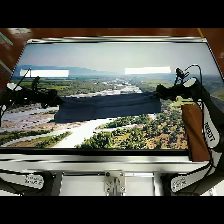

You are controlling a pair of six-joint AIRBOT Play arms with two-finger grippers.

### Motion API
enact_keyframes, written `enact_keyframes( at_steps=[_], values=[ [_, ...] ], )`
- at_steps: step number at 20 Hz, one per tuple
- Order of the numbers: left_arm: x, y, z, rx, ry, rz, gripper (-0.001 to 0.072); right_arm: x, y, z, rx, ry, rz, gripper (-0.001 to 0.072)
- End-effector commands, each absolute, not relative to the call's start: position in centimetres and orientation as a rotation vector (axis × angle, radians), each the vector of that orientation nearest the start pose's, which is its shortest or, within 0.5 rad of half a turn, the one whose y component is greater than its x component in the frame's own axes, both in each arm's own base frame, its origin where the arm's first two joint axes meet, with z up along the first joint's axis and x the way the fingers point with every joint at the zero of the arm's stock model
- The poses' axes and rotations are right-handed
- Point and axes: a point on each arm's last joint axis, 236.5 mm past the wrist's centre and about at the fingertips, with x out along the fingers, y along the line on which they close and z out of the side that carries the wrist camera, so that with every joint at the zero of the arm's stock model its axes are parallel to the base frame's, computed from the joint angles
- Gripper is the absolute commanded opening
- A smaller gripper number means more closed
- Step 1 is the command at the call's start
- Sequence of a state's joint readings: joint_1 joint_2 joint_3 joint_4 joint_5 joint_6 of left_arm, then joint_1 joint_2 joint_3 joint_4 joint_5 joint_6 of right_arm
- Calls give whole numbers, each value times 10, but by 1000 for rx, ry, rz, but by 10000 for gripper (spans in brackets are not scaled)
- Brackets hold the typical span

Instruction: Fold the shirts.

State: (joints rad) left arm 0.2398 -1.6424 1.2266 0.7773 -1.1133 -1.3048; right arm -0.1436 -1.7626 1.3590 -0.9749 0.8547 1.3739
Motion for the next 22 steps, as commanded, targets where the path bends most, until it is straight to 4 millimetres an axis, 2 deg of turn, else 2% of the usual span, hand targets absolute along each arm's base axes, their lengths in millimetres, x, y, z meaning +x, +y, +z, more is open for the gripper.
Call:
enact_keyframes(
  at_steps=[1, 2, 3, 4, 6, 7, 8, 9, 10, 11, 15, 19, 21, 22],
  values=[
    [449, -48, -80, -804, 1323, -272, 67, 515, 28, -105, 551, 1159, 108, 88],
    [449, -48, -81, -804, 1323, -272, 260, 516, 28, -105, 542, 1155, 112, 243],
    [450, -46, -79, -804, 1317, -271, 530, 517, 27, -99, 526, 1146, 128, 489],
    [450, -44, -74, -806, 1321, -283, 623, 516, 23, -89, 495, 1130, 150, 575],
    [451, -37, -60, -812, 1323, -309, 622, 517, 1, -62, 431, 1076, 149, 576],
    [451, -34, -51, -813, 1325, -325, 621, 517, -17, -52, 406, 1055, 120, 663],
    [450, -32, -45, -811, 1329, -342, 596, 516, -36, -48, 428, 1041, 72, 677],
    [449, -33, -38, -805, 1333, -360, 587, 513, -48, -53, 489, 1054, 31, 677],
    [449, -35, -34, -799, 1337, -373, 587, 505, -51, -63, 556, 1096, 22, 677],
    [448, -37, -31, -793, 1339, -384, 587, 496, -45, -76, 616, 1150, 41, 677],
    [447, -49, -22, -771, 1335, -410, 587, 470, 3, -117, 748, 1333, 187, 677],
    [446, -55, -13, -751, 1321, -424, 587, 471, 31, -130, 787, 1361, 227, 662],
    [446, -58, -9, -742, 1315, -431, 587, 470, 40, -130, 783, 1370, 234, 481],
    [446, -59, -8, -740, 1314, -432, 587, 470, 41, -129, 782, 1372, 238, 289]
  ],
)
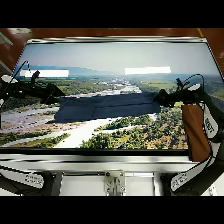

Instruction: Fold the shirts.

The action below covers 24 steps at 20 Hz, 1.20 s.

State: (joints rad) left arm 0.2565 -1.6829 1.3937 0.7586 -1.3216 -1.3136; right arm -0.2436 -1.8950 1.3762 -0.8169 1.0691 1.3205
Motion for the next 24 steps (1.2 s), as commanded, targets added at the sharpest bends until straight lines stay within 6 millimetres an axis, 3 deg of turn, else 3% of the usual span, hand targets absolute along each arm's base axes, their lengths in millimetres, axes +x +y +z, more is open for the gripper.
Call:
enact_keyframes(
  at_steps=[1, 2, 4, 6, 7, 9, 11, 12, 15, 19, 24],
  values=[
    [446, -61, -7, -737, 1314, -436, 586, 470, 41, -125, 773, 1365, 245, 137],
    [446, -63, -6, -733, 1315, -440, 579, 472, 39, -119, 751, 1347, 264, 68],
    [447, -73, -7, -720, 1315, -454, 287, 477, 36, -91, 693, 1281, 312, 67],
    [454, -98, -4, -717, 1290, -484, 151, 480, 34, -50, 656, 1209, 331, 67],
    [459, -114, -3, -712, 1269, -497, 126, 479, 35, -27, 636, 1177, 347, 67],
    [468, -155, -4, -676, 1221, -523, 118, 472, 39, 23, 587, 1107, 381, 67],
    [470, -208, -3, -637, 1178, -566, 83, 459, 45, 68, 563, 1052, 402, 67],
    [468, -236, -4, -637, 1165, -584, 43, 452, 48, 87, 554, 1031, 411, 67],
    [451, -323, -13, -676, 1157, -646, 40, 428, 57, 134, 551, 983, 423, 67],
    [418, -411, -31, -729, 1190, -739, 39, 392, 69, 168, 559, 995, 444, 67],
    [393, -480, -50, -784, 1255, -825, 38, 364, 76, 202, 569, 956, 435, 67]
  ],
)
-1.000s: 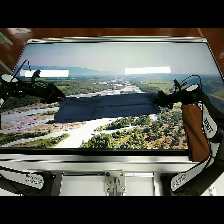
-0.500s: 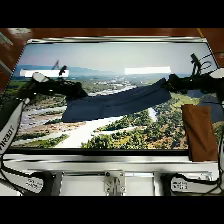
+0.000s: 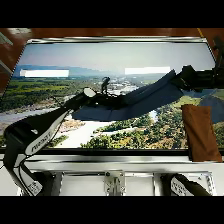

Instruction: Fold the shirts.

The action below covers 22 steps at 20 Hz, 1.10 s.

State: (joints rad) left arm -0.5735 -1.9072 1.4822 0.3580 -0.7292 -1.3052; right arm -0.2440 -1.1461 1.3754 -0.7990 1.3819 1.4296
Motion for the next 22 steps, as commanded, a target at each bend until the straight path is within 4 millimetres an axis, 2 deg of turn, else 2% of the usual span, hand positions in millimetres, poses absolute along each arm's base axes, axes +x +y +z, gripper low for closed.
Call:
enact_keyframes(
  at_steps=[1, 3, 4, 6, 8, 9, 11, 12, 14, 15, 17, 18, 20, 22],
  values=[
    [389, -492, -54, -820, 1273, -831, 37, 361, 77, 207, 571, 949, 434, 67],
    [384, -511, -56, -861, 1284, -862, 38, 357, 78, 212, 565, 937, 435, 67],
    [386, -514, -55, -858, 1274, -871, 37, 356, 78, 212, 567, 938, 427, 67],
    [400, -501, -47, -831, 1235, -872, 35, 357, 72, 205, 546, 953, 393, 67],
    [421, -468, -34, -749, 1203, -860, 34, 361, 73, 195, 506, 972, 377, 67],
    [432, -443, -24, -685, 1193, -846, 34, 365, 80, 192, 500, 977, 392, 67],
    [456, -377, -3, -538, 1170, -754, 34, 381, 102, 184, 492, 969, 431, 67],
    [468, -339, 11, -475, 1150, -684, 34, 391, 119, 181, 487, 954, 454, 67],
    [486, -262, 57, -377, 1071, -555, 34, 409, 163, 171, 491, 934, 523, 67],
    [491, -225, 87, -354, 1016, -502, 35, 416, 191, 165, 503, 926, 563, 67],
    [489, -164, 149, -359, 899, -425, 35, 428, 254, 145, 533, 921, 637, 67],
    [484, -139, 180, -371, 836, -392, 35, 431, 283, 130, 549, 929, 658, 67],
    [465, -99, 232, -379, 732, -341, 36, 431, 338, 91, 596, 969, 685, 67],
    [440, -78, 266, -371, 671, -313, 35, 424, 381, 46, 669, 1047, 684, 67]
  ],
)
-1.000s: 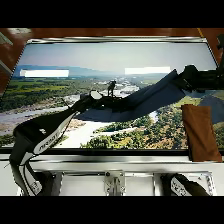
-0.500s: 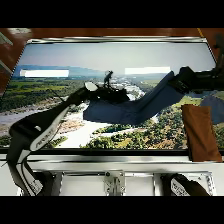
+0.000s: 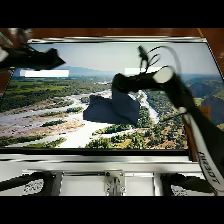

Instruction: Fold the shirts.

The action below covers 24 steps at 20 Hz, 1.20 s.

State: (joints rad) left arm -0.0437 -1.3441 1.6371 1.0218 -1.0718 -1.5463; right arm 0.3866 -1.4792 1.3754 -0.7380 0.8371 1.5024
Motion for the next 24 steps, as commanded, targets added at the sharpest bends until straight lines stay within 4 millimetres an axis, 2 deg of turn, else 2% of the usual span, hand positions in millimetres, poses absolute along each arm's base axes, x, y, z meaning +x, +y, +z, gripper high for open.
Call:
enact_keyframes(
  at_steps=[1, 4, 5, 6, 7, 9, 11, 12, 13, 14, 16, 17, 18, 19, 20, 21, 24],
  values=[
    [426, -72, 280, -360, 651, -307, 36, 418, 398, 26, 718, 1096, 679, 67],
    [397, -69, 301, -335, 626, -309, 36, 401, 431, -19, 829, 1210, 673, 70],
    [392, -71, 304, -331, 626, -315, 36, 399, 436, -27, 864, 1231, 659, 173],
    [389, -72, 304, -328, 632, -318, 36, 400, 437, -31, 891, 1243, 651, 384],
    [388, -72, 303, -327, 636, -319, 36, 401, 436, -31, 881, 1234, 660, 543],
    [389, -72, 300, -329, 643, -318, 36, 409, 424, -18, 853, 1206, 685, 555],
    [390, -72, 300, -328, 645, -318, 37, 415, 394, -6, 775, 1206, 706, 555],
    [390, -70, 299, -324, 645, -313, 36, 414, 373, -2, 713, 1223, 716, 555],
    [390, -70, 299, -315, 644, -315, 37, 412, 344, -2, 629, 1256, 715, 555],
    [390, -70, 299, -305, 642, -317, 37, 407, 311, -6, 539, 1303, 698, 555],
    [390, -69, 299, -300, 642, -315, 36, 398, 224, -20, 355, 1417, 592, 557],
    [390, -69, 299, -300, 642, -315, 36, 397, 177, -29, 305, 1468, 496, 673],
    [390, -69, 298, -300, 643, -315, 36, 397, 137, -38, 295, 1511, 403, 696],
    [390, -69, 298, -300, 643, -315, 37, 398, 114, -45, 331, 1530, 345, 696],
    [391, -69, 298, -301, 645, -315, 37, 398, 104, -52, 397, 1538, 322, 696],
    [392, -69, 297, -302, 647, -315, 37, 399, 104, -60, 477, 1543, 326, 696],
    [394, -69, 293, -305, 656, -314, 37, 392, 129, -88, 564, 1598, 419, 696]
  ],
)
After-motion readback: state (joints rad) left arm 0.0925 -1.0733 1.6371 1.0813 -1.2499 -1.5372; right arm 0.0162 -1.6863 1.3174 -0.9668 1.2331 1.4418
